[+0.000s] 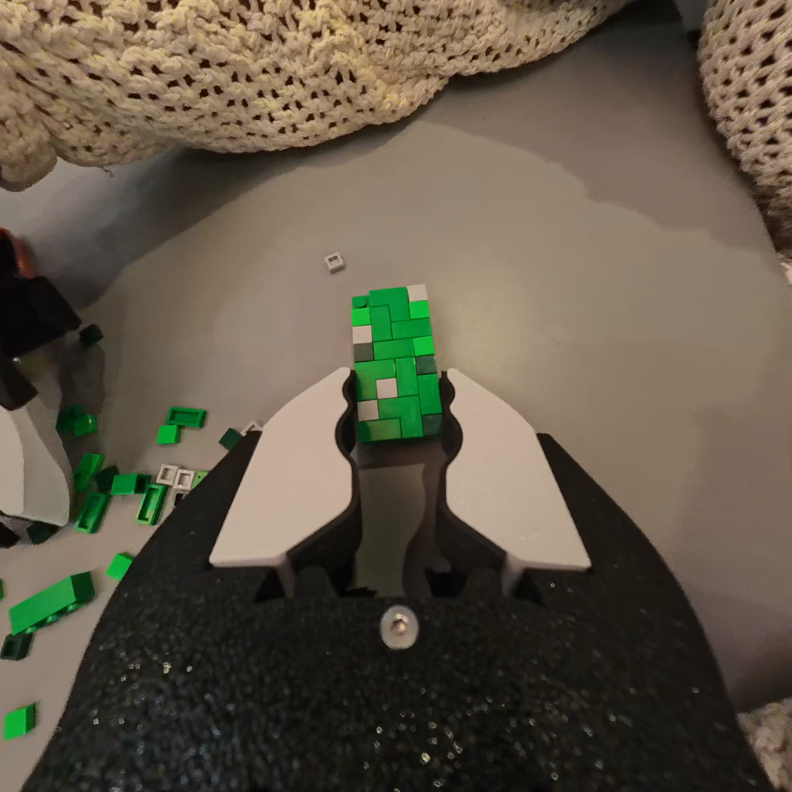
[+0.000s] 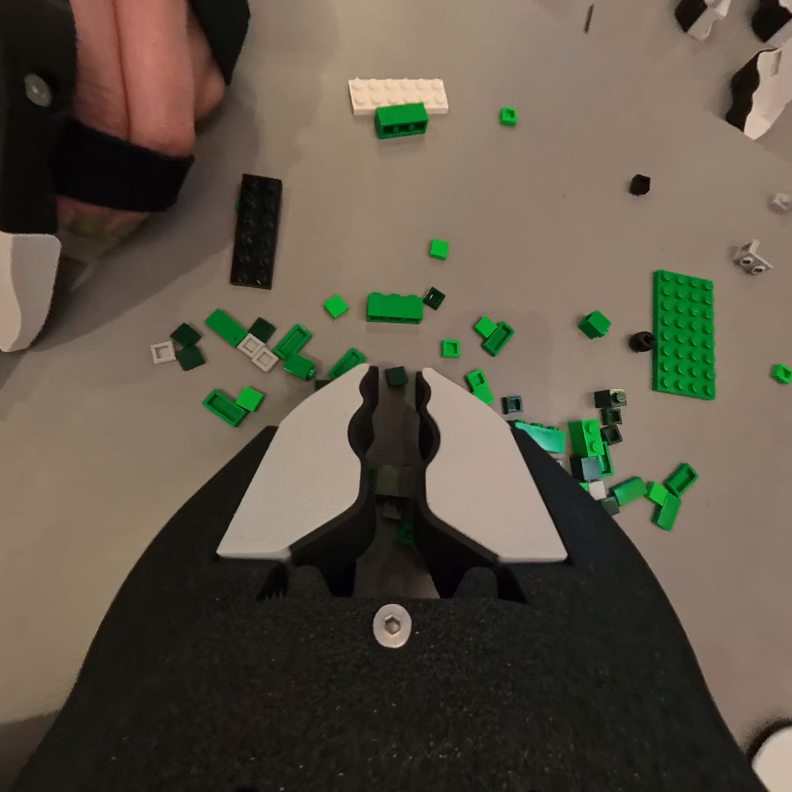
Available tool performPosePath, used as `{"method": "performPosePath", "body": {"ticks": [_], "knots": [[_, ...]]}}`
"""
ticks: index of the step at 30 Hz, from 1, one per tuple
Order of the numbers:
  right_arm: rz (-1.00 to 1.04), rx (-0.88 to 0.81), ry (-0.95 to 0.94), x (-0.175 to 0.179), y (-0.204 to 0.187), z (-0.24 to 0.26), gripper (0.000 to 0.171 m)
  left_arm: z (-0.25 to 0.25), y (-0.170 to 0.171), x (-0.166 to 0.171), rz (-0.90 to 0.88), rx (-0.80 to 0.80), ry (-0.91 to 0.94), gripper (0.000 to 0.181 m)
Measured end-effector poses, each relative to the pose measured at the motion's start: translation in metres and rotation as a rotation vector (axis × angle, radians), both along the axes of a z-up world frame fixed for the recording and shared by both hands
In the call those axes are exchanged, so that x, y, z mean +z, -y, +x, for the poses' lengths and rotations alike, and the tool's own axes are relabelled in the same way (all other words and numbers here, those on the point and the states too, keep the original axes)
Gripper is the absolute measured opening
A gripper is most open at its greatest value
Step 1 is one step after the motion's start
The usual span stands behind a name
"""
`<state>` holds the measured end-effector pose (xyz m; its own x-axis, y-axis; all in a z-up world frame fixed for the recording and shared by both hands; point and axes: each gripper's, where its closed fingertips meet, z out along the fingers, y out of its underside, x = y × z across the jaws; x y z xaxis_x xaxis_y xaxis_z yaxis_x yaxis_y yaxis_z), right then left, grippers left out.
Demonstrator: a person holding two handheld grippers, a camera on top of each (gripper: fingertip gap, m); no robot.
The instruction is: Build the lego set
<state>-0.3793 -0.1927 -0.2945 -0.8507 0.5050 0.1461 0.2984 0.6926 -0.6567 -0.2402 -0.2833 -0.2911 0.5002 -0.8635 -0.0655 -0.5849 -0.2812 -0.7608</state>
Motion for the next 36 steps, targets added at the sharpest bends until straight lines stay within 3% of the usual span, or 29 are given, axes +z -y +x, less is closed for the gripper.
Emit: {"method": "performPosePath", "body": {"ticks": [10,14,17,23,29,36], "knots": [[-0.024,0.032,0.045,-0.001,-0.002,0.000,0.008,-0.002,0.001,-0.001,-0.010,-0.008,0.004,0.036],[0.009,0.022,0.001,0.000,-0.003,-0.001,0.008,-0.003,0.000,-0.001,-0.007,-0.004,0.004,0.036],[-0.023,-0.048,-0.086,0.021,-0.003,0.007,0.007,-0.006,-0.009,0.006,0.061,0.042,0.022,0.036],[-0.066,-0.185,-0.316,0.069,0.010,0.074,0.007,-0.011,-0.038,0.023,0.252,0.201,0.015,0.036],[0.056,-0.194,-0.249,0.051,0.019,0.145,0.007,0.011,-0.047,0.028,0.366,0.225,-0.015,0.036],[0.137,-0.188,-0.205,0.066,0.021,0.165,0.007,0.015,-0.048,0.033,0.437,0.224,-0.023,0.036]]}}
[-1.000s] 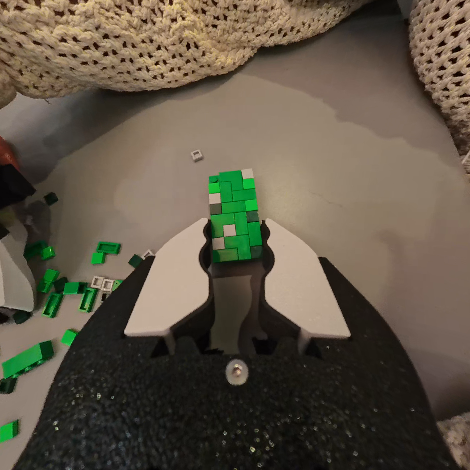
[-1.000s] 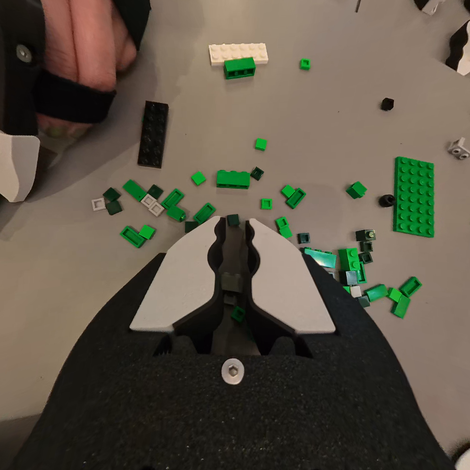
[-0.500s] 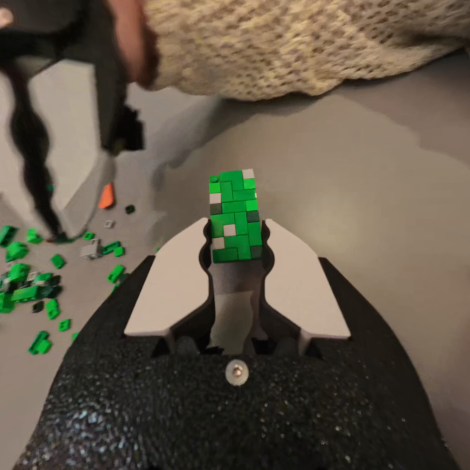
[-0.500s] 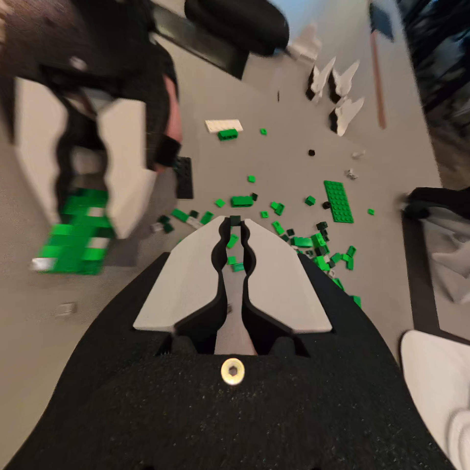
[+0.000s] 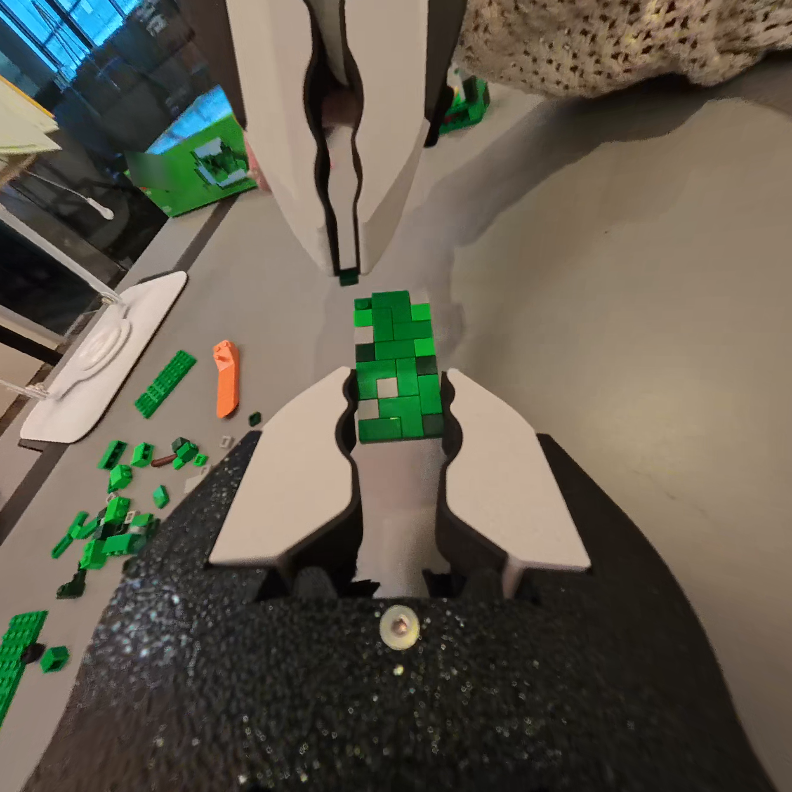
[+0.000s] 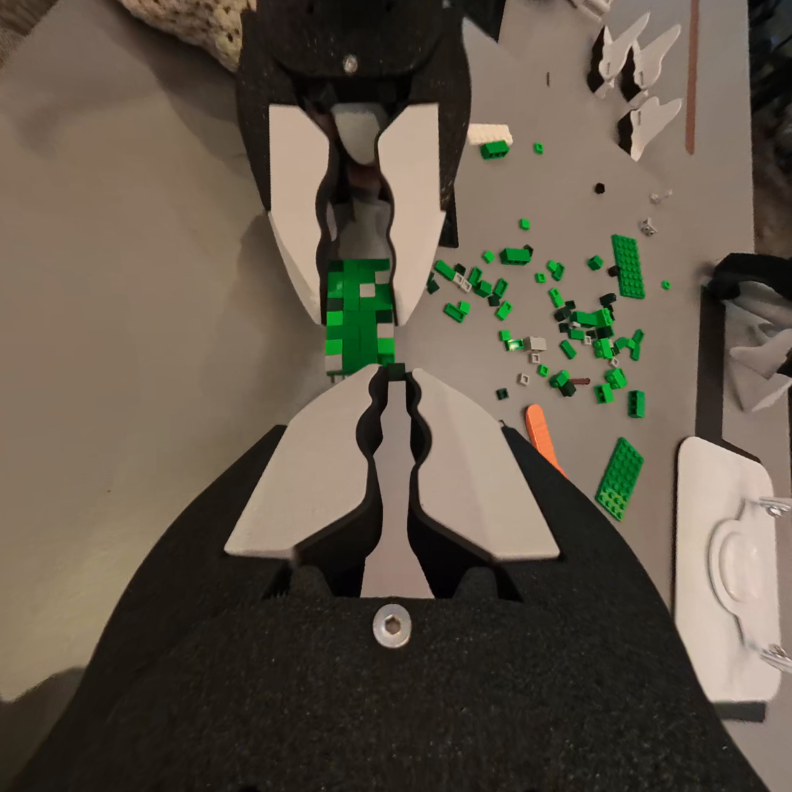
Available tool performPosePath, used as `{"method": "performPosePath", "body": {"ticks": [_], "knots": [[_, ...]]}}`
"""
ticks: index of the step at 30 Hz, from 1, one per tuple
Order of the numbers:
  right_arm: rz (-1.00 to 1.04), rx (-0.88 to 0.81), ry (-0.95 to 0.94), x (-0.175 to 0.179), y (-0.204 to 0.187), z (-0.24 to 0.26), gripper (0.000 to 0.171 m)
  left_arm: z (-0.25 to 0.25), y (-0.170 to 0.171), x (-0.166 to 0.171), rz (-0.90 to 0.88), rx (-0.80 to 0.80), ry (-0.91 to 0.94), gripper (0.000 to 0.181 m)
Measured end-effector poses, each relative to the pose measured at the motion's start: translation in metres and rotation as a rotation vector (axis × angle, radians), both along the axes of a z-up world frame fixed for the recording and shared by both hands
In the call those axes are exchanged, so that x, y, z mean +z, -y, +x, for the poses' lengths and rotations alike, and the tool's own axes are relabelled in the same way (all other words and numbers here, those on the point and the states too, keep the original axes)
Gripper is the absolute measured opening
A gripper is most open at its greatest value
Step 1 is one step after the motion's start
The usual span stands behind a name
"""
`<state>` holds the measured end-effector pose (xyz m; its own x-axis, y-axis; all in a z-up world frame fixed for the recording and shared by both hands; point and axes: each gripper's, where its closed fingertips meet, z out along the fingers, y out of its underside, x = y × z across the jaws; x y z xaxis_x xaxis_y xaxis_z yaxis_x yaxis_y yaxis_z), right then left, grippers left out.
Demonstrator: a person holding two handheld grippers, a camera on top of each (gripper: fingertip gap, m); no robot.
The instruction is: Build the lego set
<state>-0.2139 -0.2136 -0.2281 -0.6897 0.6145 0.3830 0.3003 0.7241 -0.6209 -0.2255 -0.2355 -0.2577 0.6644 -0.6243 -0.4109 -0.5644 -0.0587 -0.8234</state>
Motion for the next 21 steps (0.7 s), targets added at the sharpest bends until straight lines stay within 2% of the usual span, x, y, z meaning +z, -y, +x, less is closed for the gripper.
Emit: {"method": "performPosePath", "body": {"ticks": [10,21], "knots": [[0.129,-0.008,0.009,-0.001,0.005,0.002,0.007,0.003,0.001,0.006,0.053,-0.018,-0.012,0.036],[0.110,-0.013,0.029,0.000,0.011,0.002,0.008,0.004,0.001,0.008,0.071,-0.026,-0.025,0.036]]}}
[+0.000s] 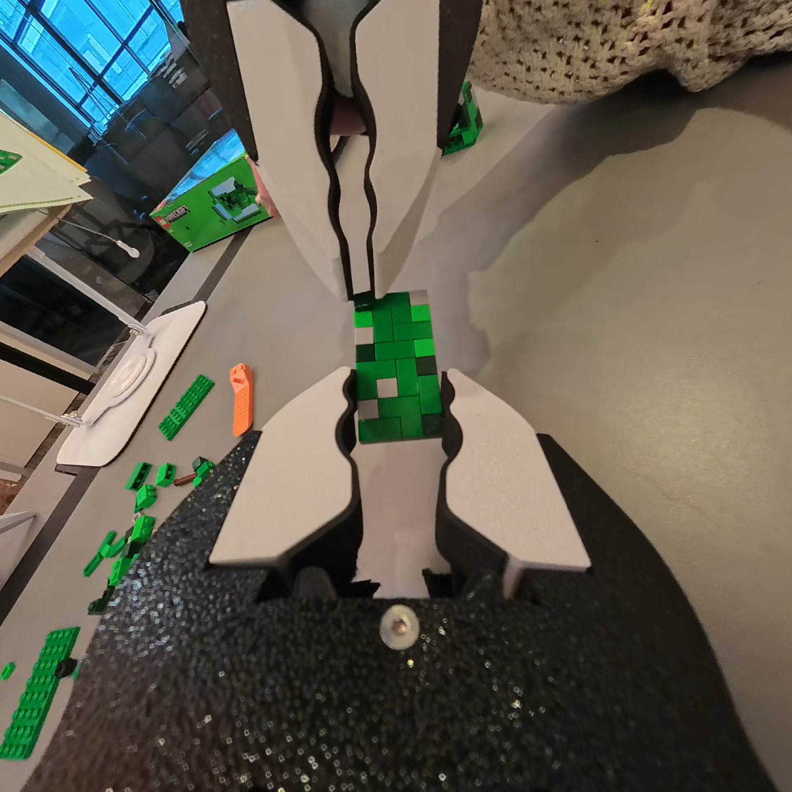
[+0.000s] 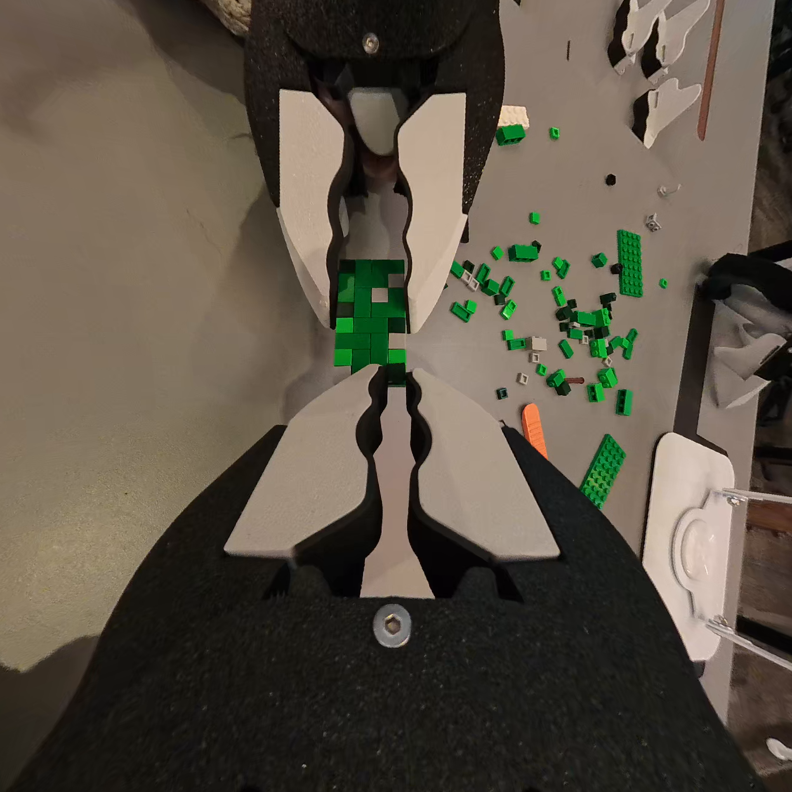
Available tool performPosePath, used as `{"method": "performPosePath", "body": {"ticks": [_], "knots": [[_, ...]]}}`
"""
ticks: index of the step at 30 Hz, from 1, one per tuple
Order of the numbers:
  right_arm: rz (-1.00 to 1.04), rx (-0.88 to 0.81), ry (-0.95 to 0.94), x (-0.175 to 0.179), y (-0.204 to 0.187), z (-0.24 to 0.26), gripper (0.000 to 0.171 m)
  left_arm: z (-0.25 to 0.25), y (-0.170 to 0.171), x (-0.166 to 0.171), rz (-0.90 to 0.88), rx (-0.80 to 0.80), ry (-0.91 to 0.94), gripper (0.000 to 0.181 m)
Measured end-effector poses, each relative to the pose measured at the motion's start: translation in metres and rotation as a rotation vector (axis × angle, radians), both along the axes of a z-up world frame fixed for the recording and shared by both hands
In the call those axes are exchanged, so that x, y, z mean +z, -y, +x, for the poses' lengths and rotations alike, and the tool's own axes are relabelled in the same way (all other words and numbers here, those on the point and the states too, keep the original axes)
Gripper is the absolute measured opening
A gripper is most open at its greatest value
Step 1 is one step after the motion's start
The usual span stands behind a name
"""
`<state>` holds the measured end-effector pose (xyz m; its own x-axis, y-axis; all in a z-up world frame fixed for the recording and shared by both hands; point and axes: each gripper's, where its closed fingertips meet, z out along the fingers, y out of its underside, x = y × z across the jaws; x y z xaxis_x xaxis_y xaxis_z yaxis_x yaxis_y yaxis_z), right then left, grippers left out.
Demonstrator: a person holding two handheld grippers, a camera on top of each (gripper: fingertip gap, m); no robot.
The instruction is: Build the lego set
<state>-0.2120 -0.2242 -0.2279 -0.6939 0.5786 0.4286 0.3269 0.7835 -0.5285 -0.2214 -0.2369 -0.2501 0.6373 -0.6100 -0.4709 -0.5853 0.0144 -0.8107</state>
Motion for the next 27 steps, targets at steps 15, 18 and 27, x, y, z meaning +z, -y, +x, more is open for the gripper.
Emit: {"method": "performPosePath", "body": {"ticks": [15,18,27], "knots": [[-0.010,-0.009,-0.010,0.003,0.001,-0.001,0.009,0.000,0.000,0.002,0.015,-0.001,-0.004,0.036],[-0.009,-0.023,-0.023,0.005,-0.002,-0.002,0.013,-0.001,0.000,0.003,0.023,0.006,-0.005,0.036],[-0.947,-0.369,0.058,0.042,-0.014,-0.019,0.034,-0.008,-0.003,0.014,0.102,0.049,-0.018,0.036]]}}
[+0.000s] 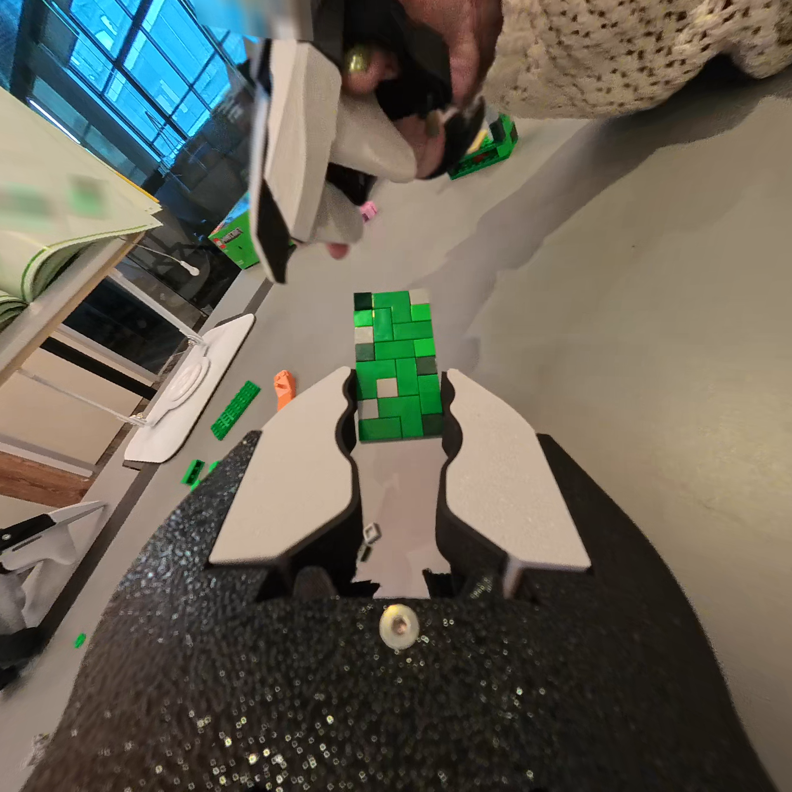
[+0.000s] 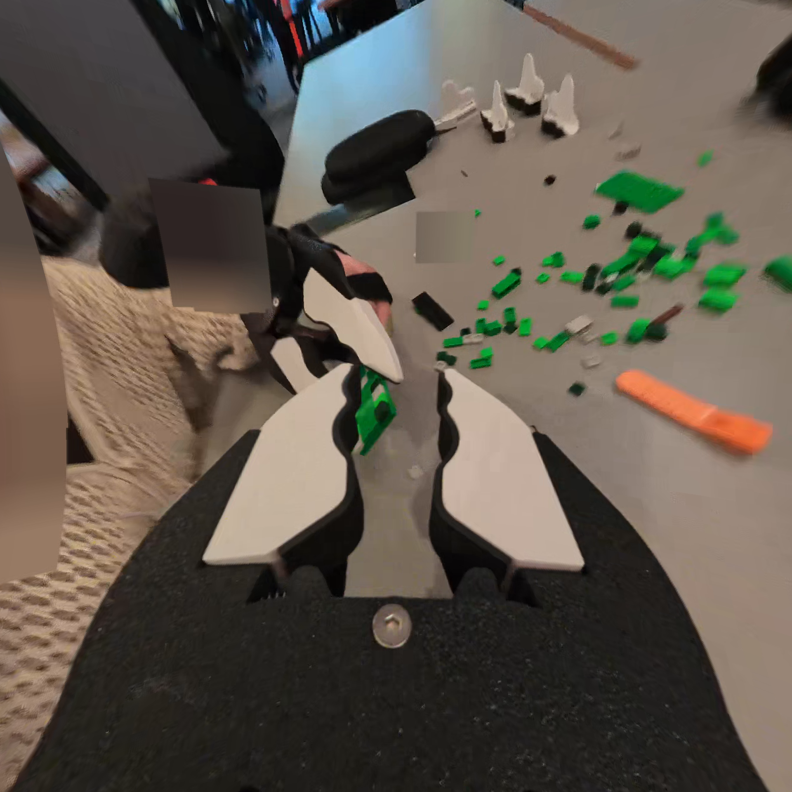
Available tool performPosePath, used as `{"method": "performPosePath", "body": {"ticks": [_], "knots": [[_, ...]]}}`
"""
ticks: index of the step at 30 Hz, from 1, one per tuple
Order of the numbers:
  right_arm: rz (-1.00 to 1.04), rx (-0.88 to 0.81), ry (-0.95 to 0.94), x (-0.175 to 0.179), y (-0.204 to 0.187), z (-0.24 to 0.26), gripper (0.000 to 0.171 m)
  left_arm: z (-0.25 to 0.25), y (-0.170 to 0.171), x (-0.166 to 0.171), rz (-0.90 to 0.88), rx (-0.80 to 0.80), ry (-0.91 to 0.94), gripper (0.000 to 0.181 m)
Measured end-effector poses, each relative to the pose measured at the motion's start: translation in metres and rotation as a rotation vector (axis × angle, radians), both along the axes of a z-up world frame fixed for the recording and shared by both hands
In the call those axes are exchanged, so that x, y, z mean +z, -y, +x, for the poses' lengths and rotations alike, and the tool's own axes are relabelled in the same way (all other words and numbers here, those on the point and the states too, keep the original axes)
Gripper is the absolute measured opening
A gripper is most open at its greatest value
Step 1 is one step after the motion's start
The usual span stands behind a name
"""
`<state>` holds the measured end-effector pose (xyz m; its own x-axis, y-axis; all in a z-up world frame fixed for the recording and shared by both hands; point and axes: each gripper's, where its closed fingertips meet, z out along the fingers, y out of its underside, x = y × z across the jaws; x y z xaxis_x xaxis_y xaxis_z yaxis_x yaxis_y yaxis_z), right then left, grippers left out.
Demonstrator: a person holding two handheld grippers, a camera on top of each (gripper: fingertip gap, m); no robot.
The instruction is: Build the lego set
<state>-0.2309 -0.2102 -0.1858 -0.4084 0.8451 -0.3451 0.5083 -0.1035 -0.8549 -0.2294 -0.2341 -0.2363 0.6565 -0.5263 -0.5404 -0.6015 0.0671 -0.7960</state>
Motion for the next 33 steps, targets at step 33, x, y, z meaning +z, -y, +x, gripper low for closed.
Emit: {"method": "performPosePath", "body": {"ticks": [33], "knots": [[-0.084,0.128,-0.122,-0.009,0.034,0.013,0.007,0.003,0.008,0.023,0.294,0.030,-0.225,0.036]]}}
